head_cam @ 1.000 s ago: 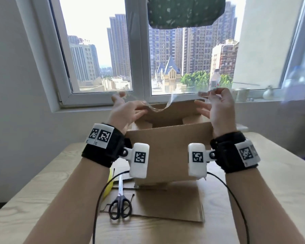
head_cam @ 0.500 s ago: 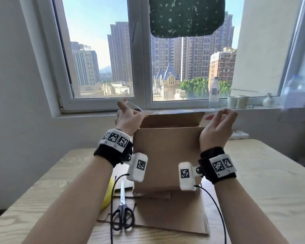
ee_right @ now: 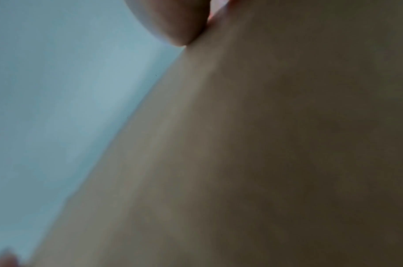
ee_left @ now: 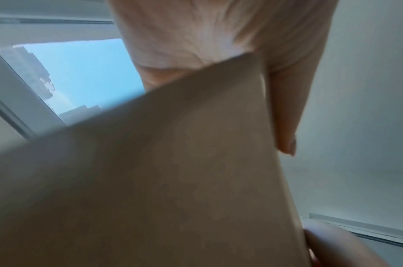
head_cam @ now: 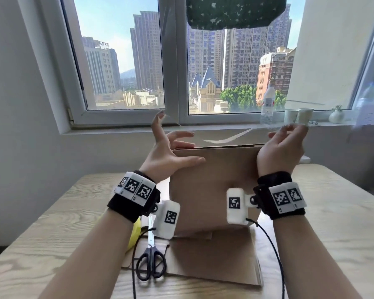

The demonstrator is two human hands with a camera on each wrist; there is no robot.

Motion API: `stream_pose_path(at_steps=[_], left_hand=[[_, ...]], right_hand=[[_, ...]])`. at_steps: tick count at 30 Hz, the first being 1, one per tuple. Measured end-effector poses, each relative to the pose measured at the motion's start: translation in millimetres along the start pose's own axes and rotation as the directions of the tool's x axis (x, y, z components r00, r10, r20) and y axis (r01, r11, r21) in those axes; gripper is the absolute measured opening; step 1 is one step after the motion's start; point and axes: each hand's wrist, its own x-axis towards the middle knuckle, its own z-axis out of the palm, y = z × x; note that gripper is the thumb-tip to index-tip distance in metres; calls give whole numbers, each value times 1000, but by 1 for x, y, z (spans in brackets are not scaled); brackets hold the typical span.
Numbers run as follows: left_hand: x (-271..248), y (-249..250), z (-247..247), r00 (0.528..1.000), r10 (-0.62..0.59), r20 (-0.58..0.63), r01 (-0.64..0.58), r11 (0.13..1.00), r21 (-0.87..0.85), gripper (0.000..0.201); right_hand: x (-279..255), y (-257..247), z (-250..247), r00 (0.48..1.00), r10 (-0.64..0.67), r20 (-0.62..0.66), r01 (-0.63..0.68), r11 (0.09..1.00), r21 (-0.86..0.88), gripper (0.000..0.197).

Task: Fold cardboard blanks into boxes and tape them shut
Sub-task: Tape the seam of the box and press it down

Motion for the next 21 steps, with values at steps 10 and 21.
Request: stream_pose_path(at_steps=[10, 21], left_hand=[[10, -26, 8, 944, -219, -247, 198, 974, -108, 105], [9, -19, 44, 948, -242, -206, 189, 950, -247, 98]], right_hand=[[-1, 6, 3, 987, 159, 28, -161, 965, 208, 17], [0, 32, -25, 951, 289, 112, -309, 912, 271, 18]])
